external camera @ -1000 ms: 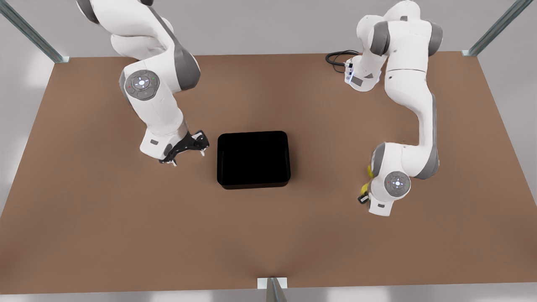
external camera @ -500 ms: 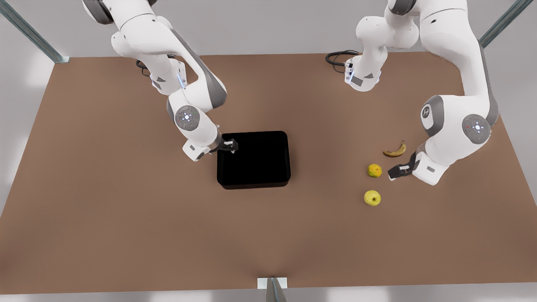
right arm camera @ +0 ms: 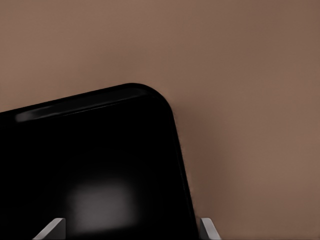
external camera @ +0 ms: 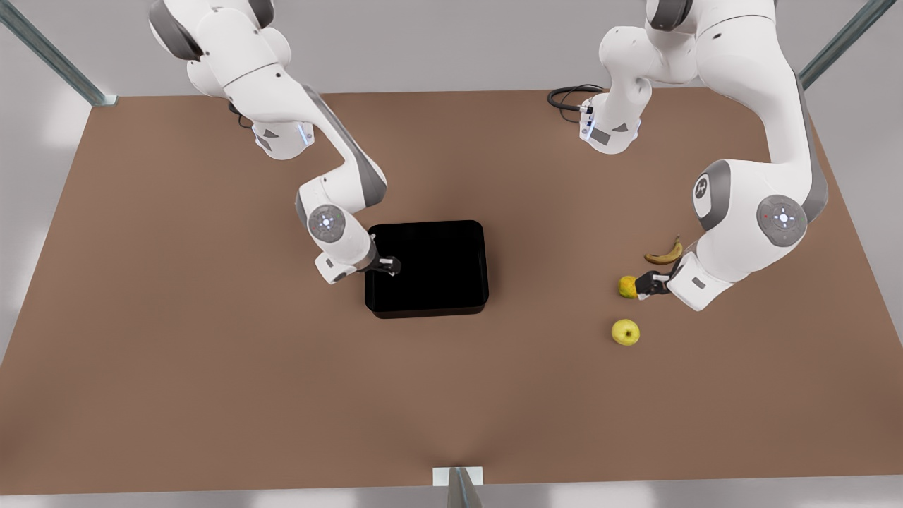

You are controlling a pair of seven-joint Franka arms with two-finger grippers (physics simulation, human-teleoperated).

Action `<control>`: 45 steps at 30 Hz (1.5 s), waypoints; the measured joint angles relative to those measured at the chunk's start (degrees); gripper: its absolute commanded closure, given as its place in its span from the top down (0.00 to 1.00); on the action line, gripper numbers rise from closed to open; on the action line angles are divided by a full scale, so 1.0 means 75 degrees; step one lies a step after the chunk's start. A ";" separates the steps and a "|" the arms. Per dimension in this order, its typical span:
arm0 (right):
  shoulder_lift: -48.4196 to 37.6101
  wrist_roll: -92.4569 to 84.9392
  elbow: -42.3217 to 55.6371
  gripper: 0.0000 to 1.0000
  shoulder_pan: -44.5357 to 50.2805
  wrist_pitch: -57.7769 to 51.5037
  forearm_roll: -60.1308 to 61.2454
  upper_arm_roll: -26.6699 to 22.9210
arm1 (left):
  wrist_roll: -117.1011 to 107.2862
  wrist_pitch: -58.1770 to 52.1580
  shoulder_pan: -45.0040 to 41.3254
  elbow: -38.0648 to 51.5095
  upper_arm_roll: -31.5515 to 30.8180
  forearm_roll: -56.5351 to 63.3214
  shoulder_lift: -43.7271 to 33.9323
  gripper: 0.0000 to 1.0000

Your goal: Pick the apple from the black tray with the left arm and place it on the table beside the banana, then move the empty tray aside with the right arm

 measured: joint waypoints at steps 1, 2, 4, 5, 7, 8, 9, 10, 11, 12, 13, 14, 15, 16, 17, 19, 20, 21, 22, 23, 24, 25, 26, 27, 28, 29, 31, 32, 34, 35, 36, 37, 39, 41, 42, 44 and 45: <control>0.0010 -0.0014 -0.0097 1.00 0.0000 0.0120 -0.0002 0.0000 | 0.0046 -0.0016 0.0000 0.0000 0.0000 0.0004 0.0000 1.00; 0.0029 -0.0034 -0.0154 1.00 0.0000 0.0222 -0.0003 0.0000 | 0.0090 -0.0030 -0.0001 0.0000 0.0000 0.0007 0.0000 1.00; 0.0074 -0.0109 -0.0199 1.00 -0.0006 0.0380 -0.0002 -0.0009 | 0.0171 -0.0051 -0.0001 0.0000 -0.0001 0.0011 0.0001 1.00; 0.0097 -0.0164 -0.0206 1.00 -0.0008 0.0443 -0.0001 -0.0026 | 0.0208 -0.0059 -0.0001 -0.0003 -0.0001 0.0012 0.0001 1.00; 0.0185 -0.0304 -0.0255 1.00 -0.0049 0.0589 -0.0001 -0.0059 | 0.0276 -0.0073 -0.0005 0.0000 0.0001 0.0014 0.0001 1.00; 0.0224 -0.0396 -0.0297 1.00 -0.0066 0.0669 0.0000 -0.0064 | 0.0307 -0.0078 -0.0006 0.0000 0.0000 0.0016 0.0001 1.00; 0.0248 -0.0496 -0.0341 1.00 -0.0092 0.0737 0.0001 -0.0067 | 0.0337 -0.0082 -0.0008 0.0000 0.0000 0.0017 0.0001 1.00; 0.0294 -0.0600 -0.0365 1.00 -0.0109 0.0794 0.0001 -0.0071 | 0.0365 -0.0086 -0.0010 0.0000 0.0000 0.0020 0.0001 1.00; 0.0350 -0.0700 -0.0377 1.00 -0.0120 0.0843 -0.0001 -0.0072 | 0.0391 -0.0089 -0.0013 0.0000 0.0001 0.0022 0.0001 1.00; 0.0403 -0.0798 -0.0384 1.00 -0.0123 0.0884 -0.0003 -0.0071 | 0.0416 -0.0091 -0.0013 0.0000 0.0006 0.0023 0.0001 1.00; 0.0451 -0.0897 -0.0402 0.99 -0.0122 0.0919 -0.0004 -0.0071 | 0.0440 -0.0092 -0.0012 0.0000 0.0009 0.0024 0.0001 1.00; 0.0485 -0.0992 -0.0447 0.99 -0.0121 0.0948 -0.0002 -0.0069 | 0.0463 -0.0093 -0.0012 0.0000 0.0009 0.0025 0.0001 1.00; 0.0525 -0.1082 -0.0487 0.97 -0.0119 0.0973 0.0005 -0.0064 | 0.0484 -0.0094 -0.0012 0.0000 0.0010 0.0025 0.0001 1.00; 0.0569 -0.1167 -0.0509 0.91 -0.0117 0.0994 0.0016 -0.0061 | 0.0504 -0.0095 -0.0012 0.0000 0.0010 0.0025 0.0001 1.00; 0.0598 -0.1247 -0.0520 0.79 -0.0117 0.1012 0.0028 -0.0060 | 0.0523 -0.0095 -0.0012 0.0000 0.0011 0.0025 0.0001 1.00; 0.0621 -0.1398 -0.0523 0.62 -0.0117 0.1033 0.0054 -0.0059 | 0.0558 -0.0096 -0.0012 0.0000 0.0007 0.0026 0.0001 1.00; 0.0620 -0.1464 -0.0521 0.59 -0.0117 0.1033 0.0062 -0.0059 | 0.0574 -0.0096 -0.0013 0.0000 0.0008 0.0026 0.0001 1.00; 0.0619 -0.1524 -0.0520 0.55 -0.0117 0.1030 0.0066 -0.0059 | 0.0589 -0.0096 -0.0012 0.0000 0.0008 0.0027 0.0001 1.00; 0.0615 -0.1581 -0.0520 0.48 -0.0121 0.1026 0.0070 -0.0059 | 0.0604 -0.0097 -0.0013 0.0000 0.0008 0.0027 0.0001 1.00; 0.0610 -0.1633 -0.0519 0.44 -0.0125 0.1017 0.0072 -0.0059 | 0.0617 -0.0097 -0.0011 0.0000 0.0006 0.0026 0.0000 1.00; 0.0599 -0.1684 -0.0515 0.39 -0.0127 0.1009 0.0077 -0.0059 | 0.0630 -0.0097 -0.0013 0.0000 0.0009 0.0025 0.0001 1.00; 0.0584 -0.1732 -0.0496 0.33 -0.0128 0.0978 0.0082 -0.0059 | 0.0642 -0.0097 -0.0014 0.0000 0.0010 0.0023 0.0001 1.00; 0.0565 -0.1777 -0.0478 0.29 -0.0129 0.0934 0.0083 -0.0059 | 0.0653 -0.0097 -0.0017 0.0000 0.0009 0.0022 0.0001 1.00; 0.0556 -0.1820 -0.0469 0.26 -0.0129 0.0890 0.0085 -0.0059 | 0.0663 -0.0097 -0.0020 0.0000 0.0010 0.0020 0.0001 1.00; 0.0537 -0.1862 -0.0463 0.24 -0.0129 0.0851 0.0086 -0.0059 | 0.0673 -0.0098 -0.0023 0.0000 0.0009 0.0021 0.0001 1.00; 0.0524 -0.1905 -0.0456 0.20 -0.0129 0.0818 0.0091 -0.0058 | 0.0682 -0.0098 -0.0024 0.0000 0.0010 0.0022 0.0001 1.00; 0.0515 -0.1999 -0.0451 0.14 -0.0130 0.0771 0.0114 -0.0058 | 0.0699 -0.0098 -0.0023 0.0000 0.0005 0.0024 0.0001 1.00; 0.0513 -0.2049 -0.0450 0.14 -0.0130 0.0754 0.0129 -0.0057 | 0.0707 -0.0098 -0.0024 0.0000 0.0003 0.0025 0.0001 1.00; 0.0498 -0.2150 -0.0416 0.11 -0.0130 0.0702 0.0159 -0.0057 | 0.0721 -0.0098 -0.0025 0.0000 0.0009 0.0026 0.0001 1.00; 0.0420 -0.2199 -0.0349 0.11 -0.0129 0.0622 0.0171 -0.0061 | 0.0728 -0.0098 -0.0022 0.0000 0.0007 0.0027 0.0000 1.00; 0.0286 -0.2248 -0.0240 0.11 -0.0135 0.0481 0.0177 -0.0076 | 0.0734 -0.0098 -0.0024 0.0000 0.0005 0.0027 0.0001 1.00; 0.0091 -0.2307 -0.0108 0.10 -0.0170 0.0273 0.0174 -0.0135 | 0.0740 -0.0098 -0.0025 0.0000 0.0008 0.0027 0.0001 1.00; -0.0213 -0.2452 0.0161 0.09 -0.0216 -0.0236 0.0173 -0.0371 | 0.0751 -0.0098 -0.0023 0.0000 0.0004 0.0027 0.0000 1.00; -0.0428 -0.2632 0.0404 0.08 -0.0227 -0.0813 0.0169 -0.0694 | 0.0761 -0.0098 -0.0024 0.0000 0.0007 0.0028 0.0001 1.00; -0.0484 -0.2737 0.0569 0.08 -0.0220 -0.1122 0.0165 -0.0908 | 0.0765 -0.0098 -0.0024 0.0000 0.0009 0.0028 0.0001 1.00; -0.0523 -0.2980 0.0919 0.08 -0.0224 -0.1756 0.0151 -0.1390 | 0.0777 -0.0098 -0.0022 0.0000 0.0005 0.0028 0.0001 1.00; -0.0528 -0.3122 0.1006 0.08 -0.0233 -0.2018 0.0141 -0.1640 | 0.0782 -0.0098 -0.0024 0.0005 0.0005 0.0031 0.0001 1.00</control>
